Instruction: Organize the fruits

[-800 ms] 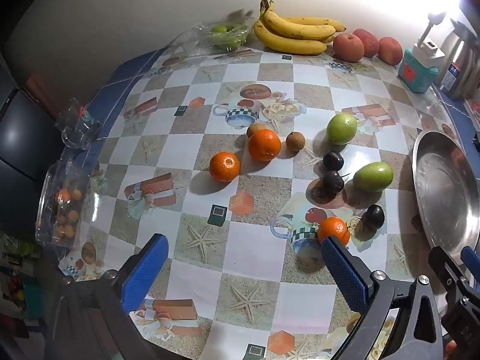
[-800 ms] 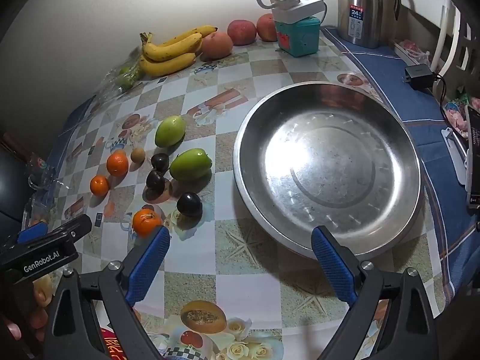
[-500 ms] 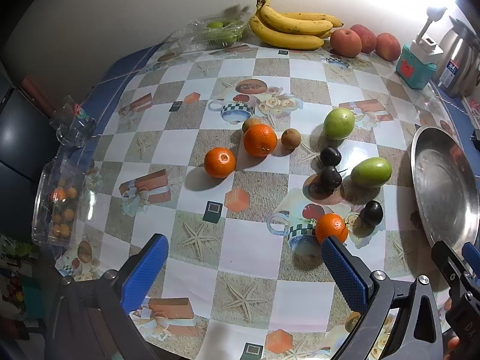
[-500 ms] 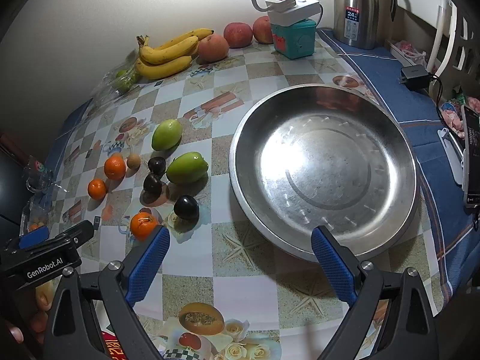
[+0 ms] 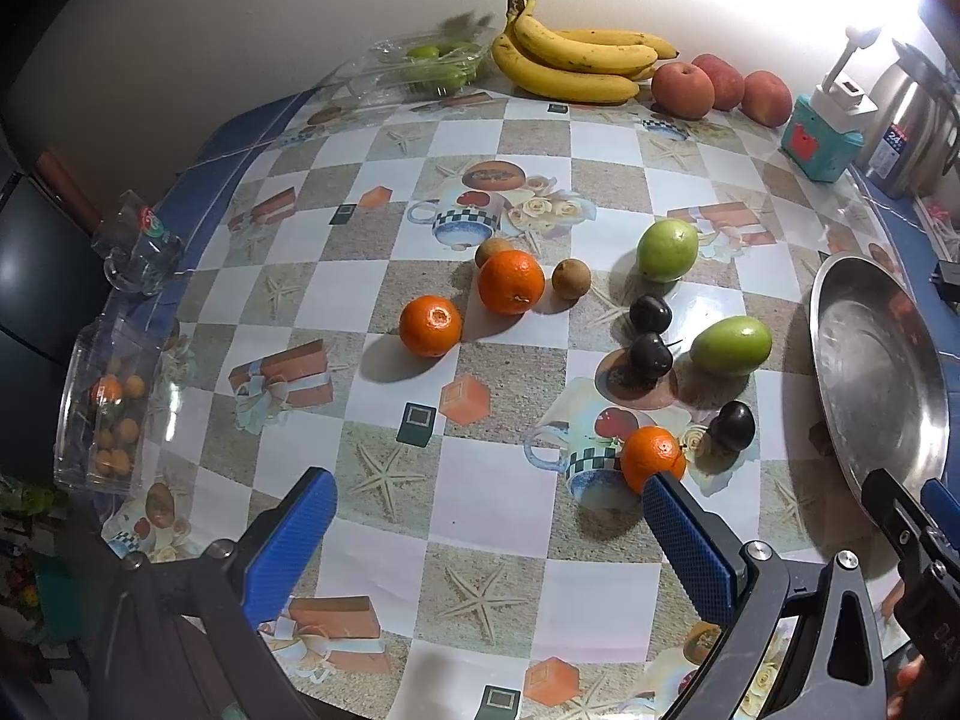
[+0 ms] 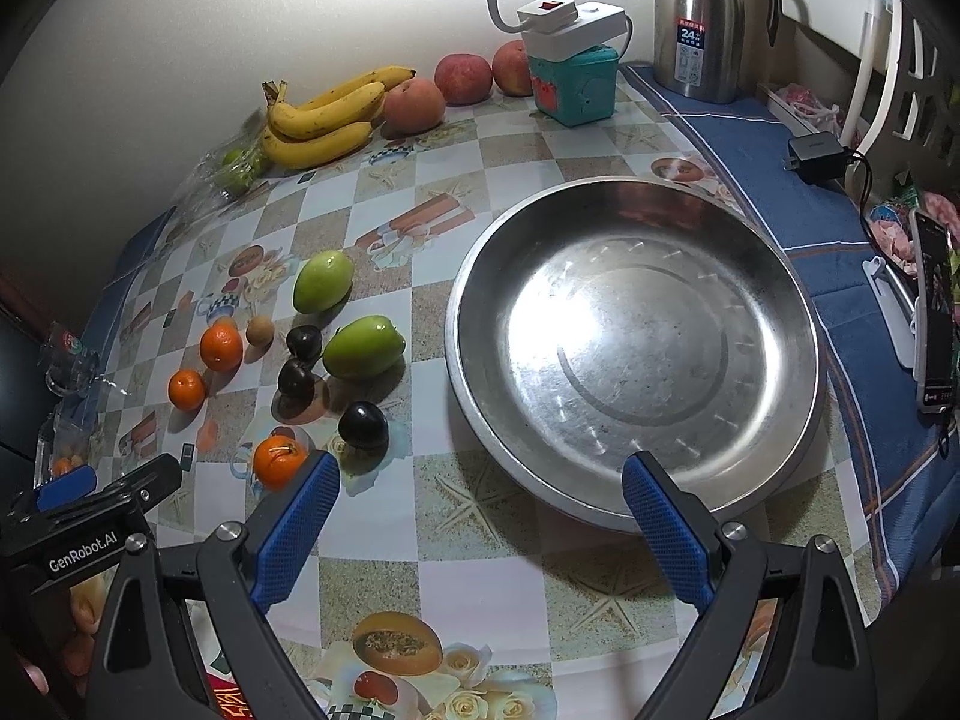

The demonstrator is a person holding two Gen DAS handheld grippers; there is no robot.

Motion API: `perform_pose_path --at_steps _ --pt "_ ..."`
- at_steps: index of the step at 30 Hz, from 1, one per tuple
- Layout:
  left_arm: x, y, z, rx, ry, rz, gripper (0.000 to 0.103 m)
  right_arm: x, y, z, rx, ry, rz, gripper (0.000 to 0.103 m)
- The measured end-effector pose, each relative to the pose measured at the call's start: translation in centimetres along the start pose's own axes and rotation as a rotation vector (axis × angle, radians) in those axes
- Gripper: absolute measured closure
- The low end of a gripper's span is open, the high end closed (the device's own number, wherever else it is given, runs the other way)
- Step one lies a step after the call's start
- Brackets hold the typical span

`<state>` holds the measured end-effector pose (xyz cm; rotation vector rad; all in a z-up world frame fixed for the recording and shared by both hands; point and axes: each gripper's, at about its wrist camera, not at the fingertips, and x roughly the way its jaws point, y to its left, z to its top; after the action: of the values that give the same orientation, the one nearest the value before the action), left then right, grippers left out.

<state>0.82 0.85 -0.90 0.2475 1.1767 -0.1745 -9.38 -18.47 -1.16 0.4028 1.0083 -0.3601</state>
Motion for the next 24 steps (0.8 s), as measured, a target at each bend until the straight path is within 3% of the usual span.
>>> perform_pose_path --at_steps 24 --pt "0.00 0.21 0.03 -0.006 0.004 0.001 0.000 0.42 0.00 -0.26 0.013 0.020 0.001 0.007"
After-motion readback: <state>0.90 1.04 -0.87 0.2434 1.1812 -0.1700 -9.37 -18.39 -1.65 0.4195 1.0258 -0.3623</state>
